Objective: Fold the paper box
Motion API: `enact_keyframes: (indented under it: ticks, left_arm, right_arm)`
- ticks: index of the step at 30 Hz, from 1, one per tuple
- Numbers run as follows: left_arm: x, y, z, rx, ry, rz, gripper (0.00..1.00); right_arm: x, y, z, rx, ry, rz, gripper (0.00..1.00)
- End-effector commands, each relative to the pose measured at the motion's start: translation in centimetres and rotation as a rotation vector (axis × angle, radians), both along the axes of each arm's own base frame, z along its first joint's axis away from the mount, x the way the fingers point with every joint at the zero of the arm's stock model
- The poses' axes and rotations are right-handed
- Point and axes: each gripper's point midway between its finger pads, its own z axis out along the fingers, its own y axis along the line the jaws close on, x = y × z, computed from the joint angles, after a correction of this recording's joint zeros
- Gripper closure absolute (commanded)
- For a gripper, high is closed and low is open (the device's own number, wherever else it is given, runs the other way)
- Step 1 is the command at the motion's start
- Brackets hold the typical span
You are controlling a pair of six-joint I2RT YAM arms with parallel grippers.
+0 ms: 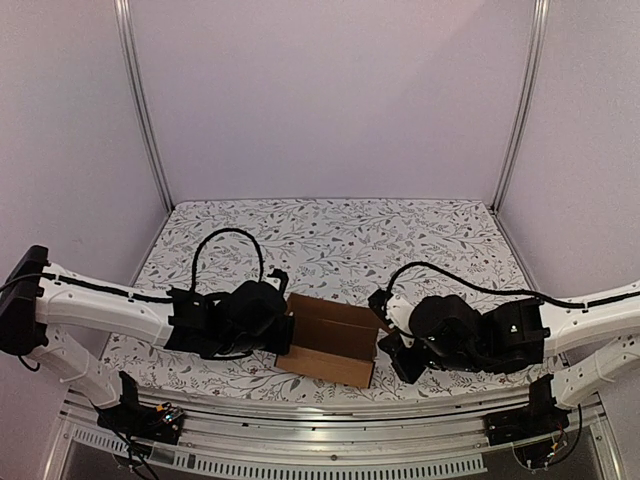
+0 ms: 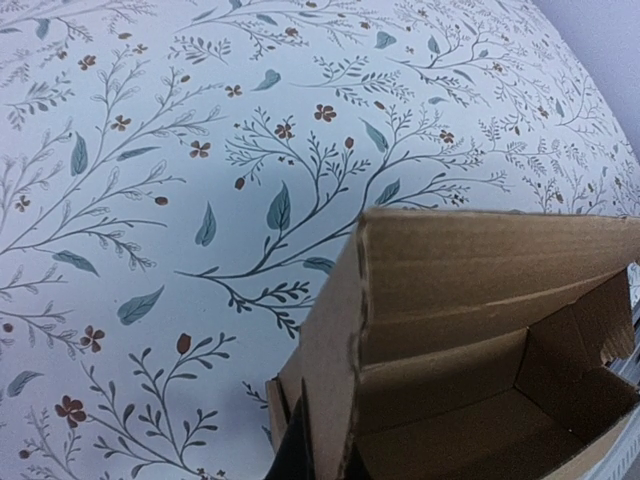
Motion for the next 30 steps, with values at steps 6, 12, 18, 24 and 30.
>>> enact_keyframes:
  ticks: [6, 12, 18, 24, 30]
  left_arm:
    - [-0.7, -0.2, -0.5, 0.043, 0.012, -0.028, 1.00]
    - [-0.8, 0.0, -0.5, 0.043, 0.013, -0.026, 1.00]
    - [-0.8, 0.0, -0.4, 0.040, 0.011, -0.024, 1.00]
    - [-1.0, -0.1, -0.3, 0.042, 0.005, -0.030, 1.00]
    - [-1.1, 0.0, -0.3, 0.044, 0.001, -0.030, 1.00]
  right_arm:
    - [0.5, -1.4, -4.1, -0.111, 0.047, -0.099, 1.00]
    - [1.2, -1.2, -5.4, -0.150, 0.055, -0.127, 1.00]
    - [1.4, 1.0, -5.0, -0.126, 0.047, -0.086, 1.00]
    - [1.7, 3.2, -4.3, -0.120, 0.025, -0.042, 1.00]
    - [1.5, 4.0, -4.2, -0.129, 0.021, -0.010, 1.00]
